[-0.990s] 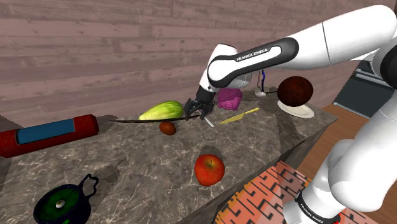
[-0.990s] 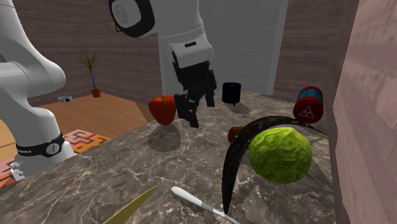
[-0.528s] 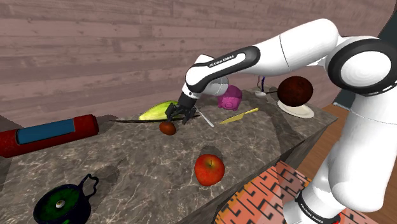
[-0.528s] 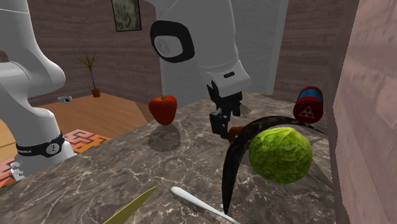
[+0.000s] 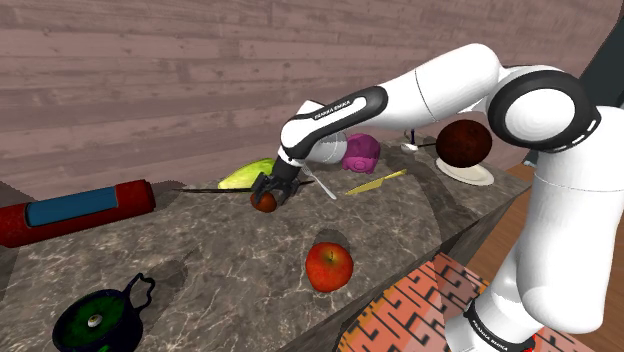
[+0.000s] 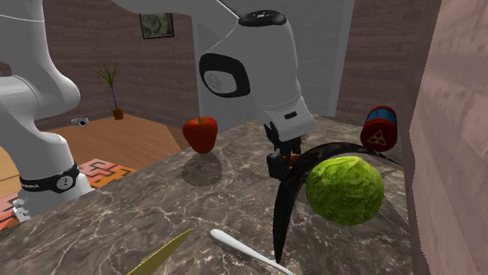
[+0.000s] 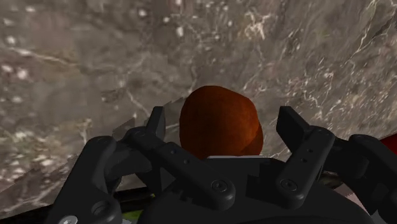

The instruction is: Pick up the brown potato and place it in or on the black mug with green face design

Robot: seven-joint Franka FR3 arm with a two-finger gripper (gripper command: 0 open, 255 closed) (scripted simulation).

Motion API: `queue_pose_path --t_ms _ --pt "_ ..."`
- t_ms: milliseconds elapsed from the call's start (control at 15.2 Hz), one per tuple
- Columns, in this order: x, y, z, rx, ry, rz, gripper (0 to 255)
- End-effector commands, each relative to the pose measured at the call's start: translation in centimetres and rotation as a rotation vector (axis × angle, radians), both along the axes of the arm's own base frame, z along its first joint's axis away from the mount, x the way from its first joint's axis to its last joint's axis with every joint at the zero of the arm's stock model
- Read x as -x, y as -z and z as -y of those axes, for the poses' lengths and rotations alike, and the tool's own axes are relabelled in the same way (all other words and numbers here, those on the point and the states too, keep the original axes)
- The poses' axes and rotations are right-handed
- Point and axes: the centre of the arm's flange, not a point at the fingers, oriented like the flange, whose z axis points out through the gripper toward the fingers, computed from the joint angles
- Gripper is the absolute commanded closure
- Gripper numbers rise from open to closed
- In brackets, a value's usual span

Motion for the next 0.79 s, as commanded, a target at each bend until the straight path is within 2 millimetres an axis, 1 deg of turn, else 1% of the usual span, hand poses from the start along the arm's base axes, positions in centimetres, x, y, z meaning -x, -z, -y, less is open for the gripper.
queue_pose_path --t_ms 0,462,528,726 --pt "-0.16 0.61 -0.30 0.000 0.000 0.000 0" --pt "-0.16 0.61 -0.30 0.000 0.000 0.000 0" --pt "-0.16 0.61 -0.30 0.000 0.000 0.000 255" --pt "-0.16 0.62 -0.30 0.000 0.000 0.000 255"
